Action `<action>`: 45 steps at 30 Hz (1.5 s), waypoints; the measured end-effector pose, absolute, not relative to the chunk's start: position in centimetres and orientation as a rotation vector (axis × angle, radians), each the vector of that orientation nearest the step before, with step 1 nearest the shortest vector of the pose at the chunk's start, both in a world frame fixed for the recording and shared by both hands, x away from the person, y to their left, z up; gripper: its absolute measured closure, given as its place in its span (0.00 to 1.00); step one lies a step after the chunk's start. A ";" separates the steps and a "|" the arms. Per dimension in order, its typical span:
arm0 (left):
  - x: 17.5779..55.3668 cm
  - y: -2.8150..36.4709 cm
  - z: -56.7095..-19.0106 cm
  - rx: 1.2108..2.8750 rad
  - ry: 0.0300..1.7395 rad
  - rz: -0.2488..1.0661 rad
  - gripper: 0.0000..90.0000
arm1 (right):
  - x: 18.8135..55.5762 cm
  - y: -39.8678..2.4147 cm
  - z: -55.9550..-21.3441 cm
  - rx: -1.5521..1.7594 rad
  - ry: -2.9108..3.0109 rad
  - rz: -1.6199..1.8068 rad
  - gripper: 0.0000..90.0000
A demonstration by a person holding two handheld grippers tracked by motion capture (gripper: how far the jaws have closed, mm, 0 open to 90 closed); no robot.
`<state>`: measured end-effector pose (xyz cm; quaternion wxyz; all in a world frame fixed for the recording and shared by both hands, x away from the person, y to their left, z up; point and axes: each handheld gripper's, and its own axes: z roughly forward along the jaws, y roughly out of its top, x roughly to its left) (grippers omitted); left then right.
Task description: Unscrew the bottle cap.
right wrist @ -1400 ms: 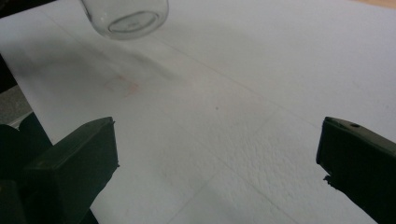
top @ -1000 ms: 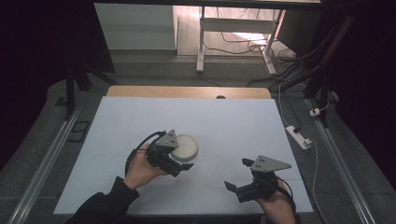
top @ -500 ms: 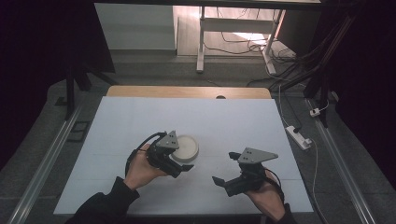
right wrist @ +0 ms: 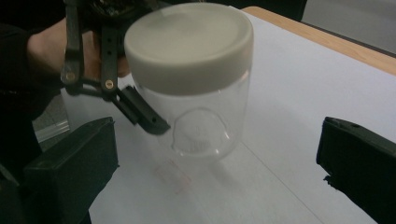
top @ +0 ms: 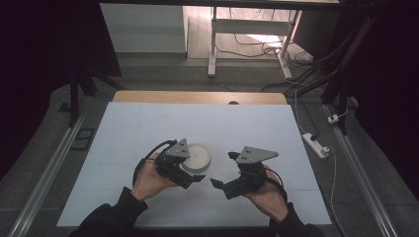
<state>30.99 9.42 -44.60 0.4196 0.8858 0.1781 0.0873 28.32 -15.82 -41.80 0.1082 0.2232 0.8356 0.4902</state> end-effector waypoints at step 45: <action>30.9 9.2 -44.2 2.232 0.312 0.109 0.08 | 30.8 -10.3 -41.3 0.452 2.531 1.564 0.08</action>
